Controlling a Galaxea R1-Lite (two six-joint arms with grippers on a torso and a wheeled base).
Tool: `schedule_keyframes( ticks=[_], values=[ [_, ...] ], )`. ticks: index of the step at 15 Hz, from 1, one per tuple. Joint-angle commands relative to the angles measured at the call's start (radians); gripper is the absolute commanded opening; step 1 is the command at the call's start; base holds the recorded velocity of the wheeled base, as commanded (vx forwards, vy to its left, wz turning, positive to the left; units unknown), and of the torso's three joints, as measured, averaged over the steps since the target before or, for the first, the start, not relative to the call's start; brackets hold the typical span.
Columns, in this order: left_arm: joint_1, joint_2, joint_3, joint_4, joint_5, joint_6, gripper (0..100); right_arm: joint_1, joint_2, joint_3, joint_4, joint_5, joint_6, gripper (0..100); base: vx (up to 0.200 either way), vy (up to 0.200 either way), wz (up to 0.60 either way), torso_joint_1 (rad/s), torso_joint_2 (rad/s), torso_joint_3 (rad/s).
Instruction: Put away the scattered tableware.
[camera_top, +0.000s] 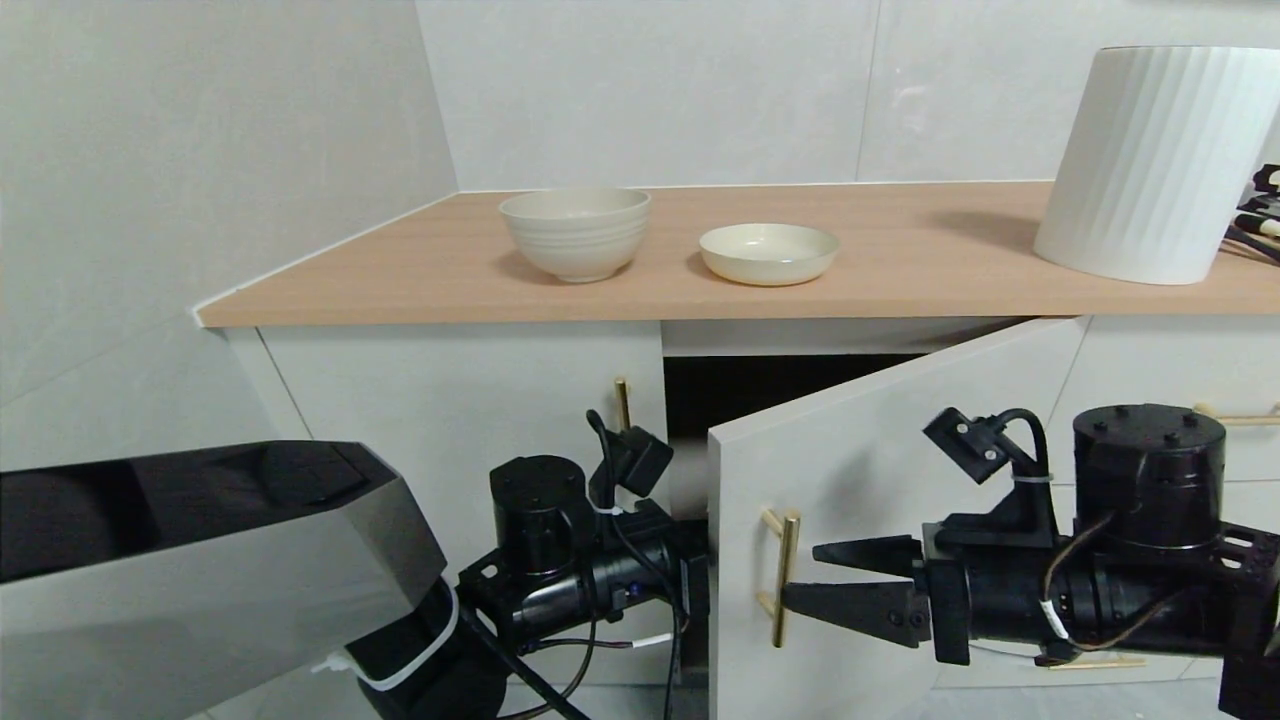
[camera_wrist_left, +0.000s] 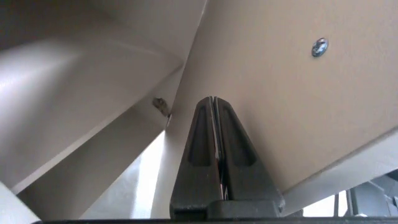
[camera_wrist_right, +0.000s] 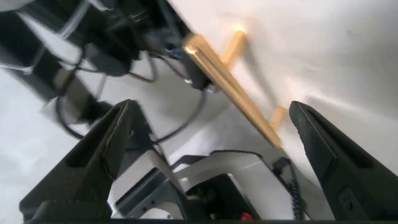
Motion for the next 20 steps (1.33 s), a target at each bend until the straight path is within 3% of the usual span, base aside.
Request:
schedule_keyframes(
  ticks=[1, 4, 6, 11, 14, 20],
  values=[
    [-0.006, -0.01, 0.0, -0.002, 0.0, 0.0, 0, 0.013, -0.091, 0.086, 0.0, -0.055, -0.013, 100, 0.0, 0.0, 0.0, 0.0, 0.0, 0.0],
    [-0.016, -0.034, 0.006, -0.014, 0.006, -0.007, 0, 0.047, -0.213, 0.25, 0.0, -0.138, -0.074, 100, 0.0, 0.0, 0.0, 0.0, 0.0, 0.0],
    [-0.016, -0.068, -0.01, 0.05, 0.006, -0.011, 0, 0.072, -0.289, 0.324, 0.004, -0.139, -0.073, 100, 0.0, 0.0, 0.0, 0.0, 0.0, 0.0],
    [-0.033, -0.083, -0.013, 0.084, 0.007, -0.013, 0, 0.072, -0.345, 0.345, 0.006, -0.138, -0.076, 100, 0.0, 0.0, 0.0, 0.0, 0.0, 0.0],
    [-0.044, -0.085, -0.017, 0.099, 0.006, -0.014, 0, 0.092, -0.347, 0.347, 0.007, -0.139, -0.076, 100, -0.2, 0.0, 0.0, 0.002, 0.0, 0.004],
    [-0.058, -0.082, -0.108, 0.205, 0.007, -0.014, 0, 0.092, -0.347, 0.352, 0.006, -0.138, -0.076, 100, -0.033, 0.0, 0.0, 0.0, 0.0, 0.0]
  ],
)
